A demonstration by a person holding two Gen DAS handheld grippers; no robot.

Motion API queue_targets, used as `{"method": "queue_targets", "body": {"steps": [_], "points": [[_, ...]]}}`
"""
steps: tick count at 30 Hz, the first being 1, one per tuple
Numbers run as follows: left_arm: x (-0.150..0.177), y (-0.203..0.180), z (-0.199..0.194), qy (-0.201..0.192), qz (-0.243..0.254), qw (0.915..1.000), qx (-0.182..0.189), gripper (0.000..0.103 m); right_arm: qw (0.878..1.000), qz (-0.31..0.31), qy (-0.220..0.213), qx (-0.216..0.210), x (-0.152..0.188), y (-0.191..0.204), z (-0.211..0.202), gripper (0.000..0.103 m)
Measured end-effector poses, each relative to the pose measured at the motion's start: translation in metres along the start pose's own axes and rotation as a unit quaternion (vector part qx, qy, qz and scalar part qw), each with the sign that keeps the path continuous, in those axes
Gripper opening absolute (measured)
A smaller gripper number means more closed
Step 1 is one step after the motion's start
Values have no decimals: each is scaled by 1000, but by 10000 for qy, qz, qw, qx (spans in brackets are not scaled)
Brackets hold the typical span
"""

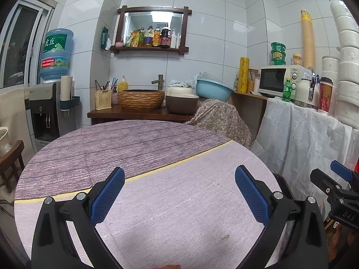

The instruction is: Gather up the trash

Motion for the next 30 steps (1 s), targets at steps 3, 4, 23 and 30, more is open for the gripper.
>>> {"method": "queue_targets", "body": {"steps": [3,4,23,30], "points": [[0,-1,0,18,13,10000,11,98,10000,0,16,-10,0,0,0,97],[1,-1,1,35,13,10000,21,98,10000,1,17,-10,1,0,0,97],[3,-3,2,96,10,9999,111,98,10000,1,30,-10,2,0,2,97],[2,-1,2,117,-12,9999,107,97,10000,10,41,-18,3,0,2,97]]}}
Point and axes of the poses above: each gripper's, at about its wrist camera, not at the fingertips, and z roughly the way its jaws point, y to its left, x to its underside, the point moved 9 cm from there along z, roughly the way its jaws point, and after that the axes turned 5 degrees about y, right-handed, at the moved point
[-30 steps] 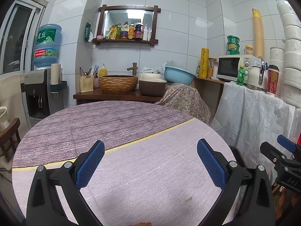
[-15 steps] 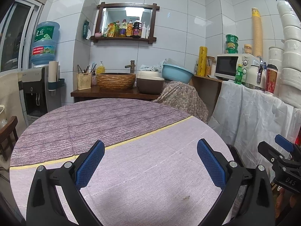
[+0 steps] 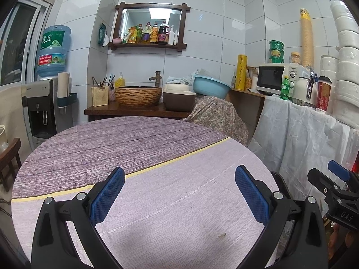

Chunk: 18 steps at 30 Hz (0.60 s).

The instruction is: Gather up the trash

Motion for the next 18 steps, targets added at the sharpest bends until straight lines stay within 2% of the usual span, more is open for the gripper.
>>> {"method": "queue_targets", "body": {"steps": [18], "points": [[0,1,2,34,28,10000,-27,98,10000,15,55,-19,4,1,3,97]]}}
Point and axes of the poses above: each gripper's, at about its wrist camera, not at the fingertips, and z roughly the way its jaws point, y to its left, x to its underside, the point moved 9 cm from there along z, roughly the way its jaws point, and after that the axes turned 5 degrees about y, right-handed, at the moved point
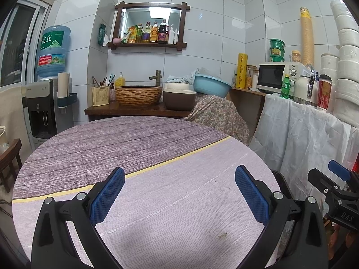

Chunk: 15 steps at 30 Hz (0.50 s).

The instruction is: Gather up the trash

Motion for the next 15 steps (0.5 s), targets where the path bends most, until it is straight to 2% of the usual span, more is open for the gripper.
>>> {"method": "queue_targets", "body": {"steps": [15], "points": [[2,1,1,4,19,10000,-10,98,10000,1,12,0,1,1,0,97]]}}
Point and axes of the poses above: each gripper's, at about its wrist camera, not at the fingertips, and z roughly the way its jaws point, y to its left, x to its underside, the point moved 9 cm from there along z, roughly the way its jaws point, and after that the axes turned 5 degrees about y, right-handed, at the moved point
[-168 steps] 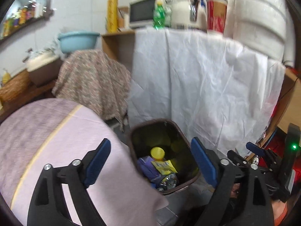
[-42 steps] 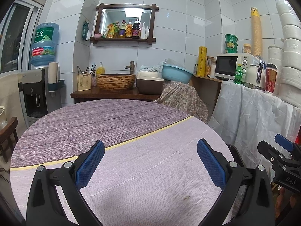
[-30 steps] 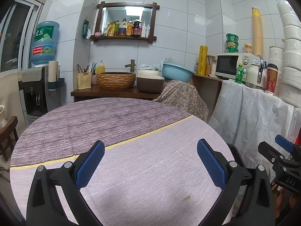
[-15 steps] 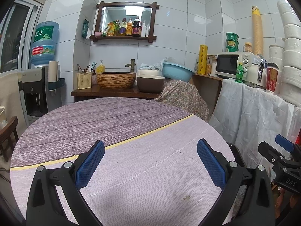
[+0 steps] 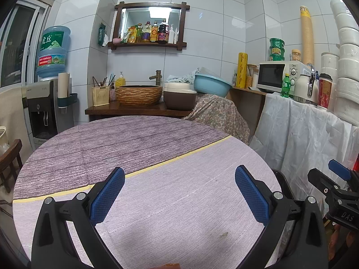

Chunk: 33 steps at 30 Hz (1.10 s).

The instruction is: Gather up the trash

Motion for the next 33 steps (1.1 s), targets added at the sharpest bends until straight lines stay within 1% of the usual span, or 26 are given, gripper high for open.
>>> {"method": "queue_targets", "body": {"steps": [33], "points": [[3,1,1,25,4,10000,10,97,10000,-11,14,-18,1,-3,3,97]]}}
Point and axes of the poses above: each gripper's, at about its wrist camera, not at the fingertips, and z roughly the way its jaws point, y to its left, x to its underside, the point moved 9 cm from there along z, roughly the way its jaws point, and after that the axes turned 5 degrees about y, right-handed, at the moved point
